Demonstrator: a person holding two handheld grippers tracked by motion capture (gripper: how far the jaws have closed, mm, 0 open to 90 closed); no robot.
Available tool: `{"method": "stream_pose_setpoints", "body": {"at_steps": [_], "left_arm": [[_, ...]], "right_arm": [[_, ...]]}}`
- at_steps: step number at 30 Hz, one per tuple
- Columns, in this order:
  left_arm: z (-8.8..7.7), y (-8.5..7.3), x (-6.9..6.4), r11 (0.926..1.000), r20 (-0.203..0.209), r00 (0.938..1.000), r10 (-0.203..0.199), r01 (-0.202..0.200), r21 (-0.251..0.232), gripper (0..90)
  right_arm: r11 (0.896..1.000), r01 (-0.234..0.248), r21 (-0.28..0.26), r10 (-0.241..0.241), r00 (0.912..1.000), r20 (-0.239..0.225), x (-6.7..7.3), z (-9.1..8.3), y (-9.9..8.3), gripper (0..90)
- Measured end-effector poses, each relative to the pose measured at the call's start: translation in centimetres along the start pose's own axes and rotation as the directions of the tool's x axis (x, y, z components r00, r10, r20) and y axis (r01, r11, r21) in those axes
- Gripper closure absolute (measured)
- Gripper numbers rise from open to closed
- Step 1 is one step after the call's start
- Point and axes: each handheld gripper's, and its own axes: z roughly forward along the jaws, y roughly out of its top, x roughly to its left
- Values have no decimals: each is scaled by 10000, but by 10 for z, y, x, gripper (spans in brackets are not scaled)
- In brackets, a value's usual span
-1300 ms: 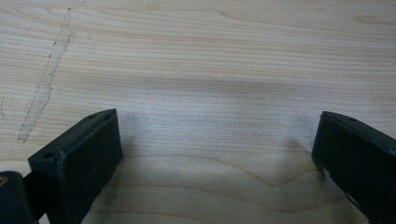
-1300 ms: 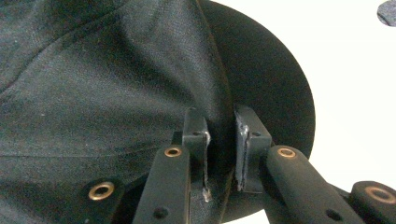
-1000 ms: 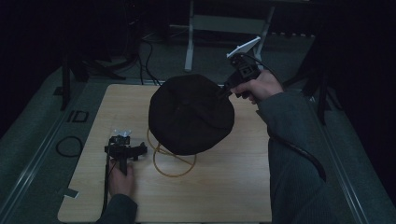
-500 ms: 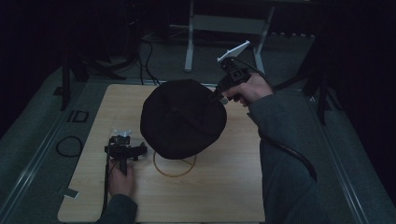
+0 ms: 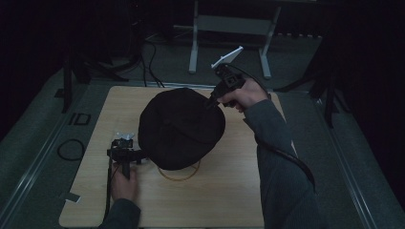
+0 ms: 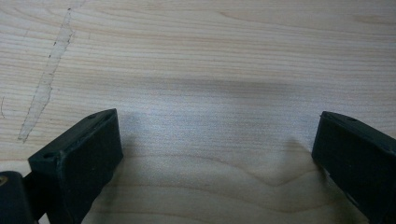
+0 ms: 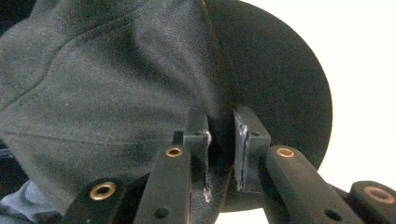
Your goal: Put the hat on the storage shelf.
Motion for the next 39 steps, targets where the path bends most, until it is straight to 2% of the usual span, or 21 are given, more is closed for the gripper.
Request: {"method": "stream_pose_setpoints", "body": {"at_steps": [7,12,23,31,35,39], "left_arm": [[-1,0,0,10000,30,10000,23,-24,70,12],[0,0,0,10000,-2,10000,32,-32,41,12],[0,0,0,10000,-1,10000,47,-47,47,12],[0,0,0,10000,3,10000,49,-49,45,12],[0,0,0,10000,1,10000,54,-54,44,12],[0,0,0,10000,10,10000,46,-46,58,12]], "right_arm": [[9999,7,172,-5,10000,-97,0,11,1,780],[9996,157,244,-157,9999,9,1,15,2,780],[9993,161,322,-156,9997,-178,-3,24,0,775],[9980,120,627,-91,9988,-474,-13,33,-4,675],[9967,308,748,-285,9991,-318,-15,36,-5,637],[9966,614,546,-608,9981,-130,-15,31,-6,612]]}}
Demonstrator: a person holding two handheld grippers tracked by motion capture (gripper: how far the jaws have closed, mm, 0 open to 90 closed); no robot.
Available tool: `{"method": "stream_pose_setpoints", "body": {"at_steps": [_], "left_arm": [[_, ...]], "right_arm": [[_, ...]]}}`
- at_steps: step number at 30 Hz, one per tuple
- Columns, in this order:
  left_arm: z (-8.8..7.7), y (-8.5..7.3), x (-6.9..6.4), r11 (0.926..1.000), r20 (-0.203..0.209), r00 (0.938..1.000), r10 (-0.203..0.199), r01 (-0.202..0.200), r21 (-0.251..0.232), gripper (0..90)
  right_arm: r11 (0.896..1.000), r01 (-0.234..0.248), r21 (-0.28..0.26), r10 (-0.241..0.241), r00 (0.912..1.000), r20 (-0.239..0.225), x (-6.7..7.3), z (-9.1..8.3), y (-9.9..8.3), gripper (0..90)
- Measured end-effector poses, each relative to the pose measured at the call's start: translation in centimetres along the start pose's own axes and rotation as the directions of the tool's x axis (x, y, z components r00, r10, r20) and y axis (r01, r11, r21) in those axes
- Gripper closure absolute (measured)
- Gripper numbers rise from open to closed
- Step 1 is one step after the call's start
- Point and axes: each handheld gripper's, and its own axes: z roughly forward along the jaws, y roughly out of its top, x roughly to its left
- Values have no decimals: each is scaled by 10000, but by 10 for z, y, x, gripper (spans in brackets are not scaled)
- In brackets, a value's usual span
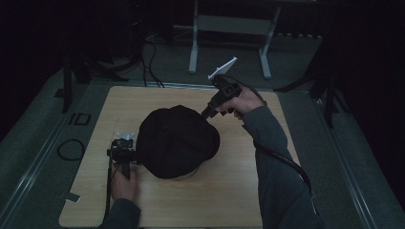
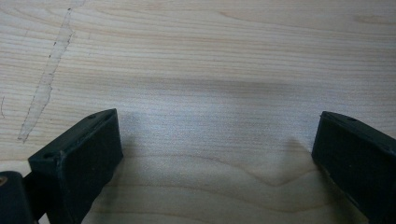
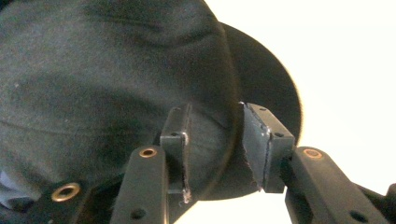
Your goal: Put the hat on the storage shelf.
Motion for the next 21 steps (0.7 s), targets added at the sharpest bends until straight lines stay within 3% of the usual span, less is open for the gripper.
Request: {"method": "stream_pose_setpoints", "body": {"at_steps": [7,14,21], "left_arm": [[0,0,0,10000,-6,10000,7,-7,-5,12],[0,0,0,10000,-6,10000,3,-3,-8,12],[0,0,0,10000,-5,10000,4,-4,-8,12]], "right_arm": [[9998,135,152,-146,9971,743,-4,-1,-5,594],[9979,282,579,-414,9694,2420,-9,1,-12,599],[9959,382,814,-599,9571,2836,-15,5,-18,591]]}}
